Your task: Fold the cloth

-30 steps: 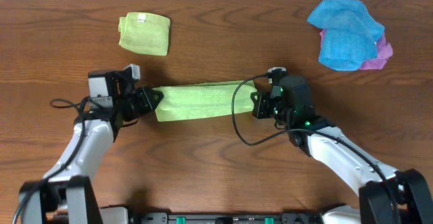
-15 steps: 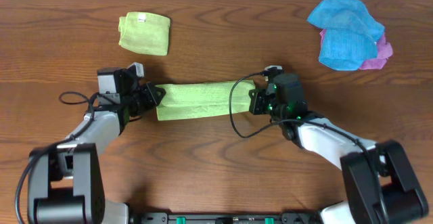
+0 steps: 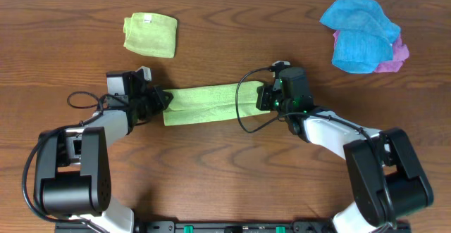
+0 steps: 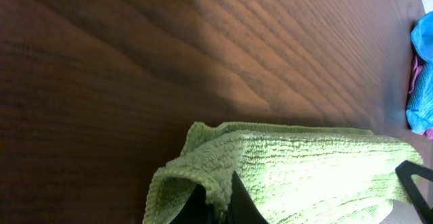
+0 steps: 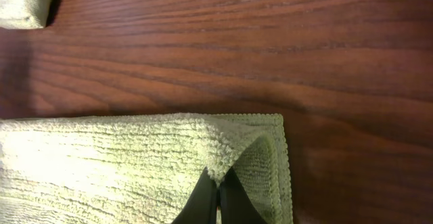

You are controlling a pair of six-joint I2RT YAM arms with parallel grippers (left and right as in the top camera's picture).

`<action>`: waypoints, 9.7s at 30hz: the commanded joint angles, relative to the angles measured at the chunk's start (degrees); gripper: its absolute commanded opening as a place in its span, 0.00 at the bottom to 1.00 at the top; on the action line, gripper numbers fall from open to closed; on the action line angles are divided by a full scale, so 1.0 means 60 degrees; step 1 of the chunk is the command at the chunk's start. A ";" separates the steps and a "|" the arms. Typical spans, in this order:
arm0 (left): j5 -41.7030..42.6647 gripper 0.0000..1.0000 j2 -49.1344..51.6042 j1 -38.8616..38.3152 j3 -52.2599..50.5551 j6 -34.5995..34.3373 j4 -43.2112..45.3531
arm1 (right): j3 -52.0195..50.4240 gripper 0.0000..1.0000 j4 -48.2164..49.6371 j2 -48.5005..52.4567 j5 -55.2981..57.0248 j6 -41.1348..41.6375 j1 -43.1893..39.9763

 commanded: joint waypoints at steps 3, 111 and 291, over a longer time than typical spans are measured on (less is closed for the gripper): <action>-0.0342 0.06 0.0102 0.0080 0.0262 -0.0033 0.0007 | 0.0127 0.16 -0.0051 0.0066 0.0663 0.0069 -0.0055; -0.3592 0.06 -0.0215 -0.2098 0.1392 0.0470 -0.4288 | -0.1512 0.49 0.4666 0.1909 -0.0954 0.5064 -0.0466; -0.1526 0.95 -0.5158 0.1286 0.2922 0.2007 -0.7304 | 0.3614 0.99 -0.8127 -0.2769 -0.0831 -0.4098 0.0637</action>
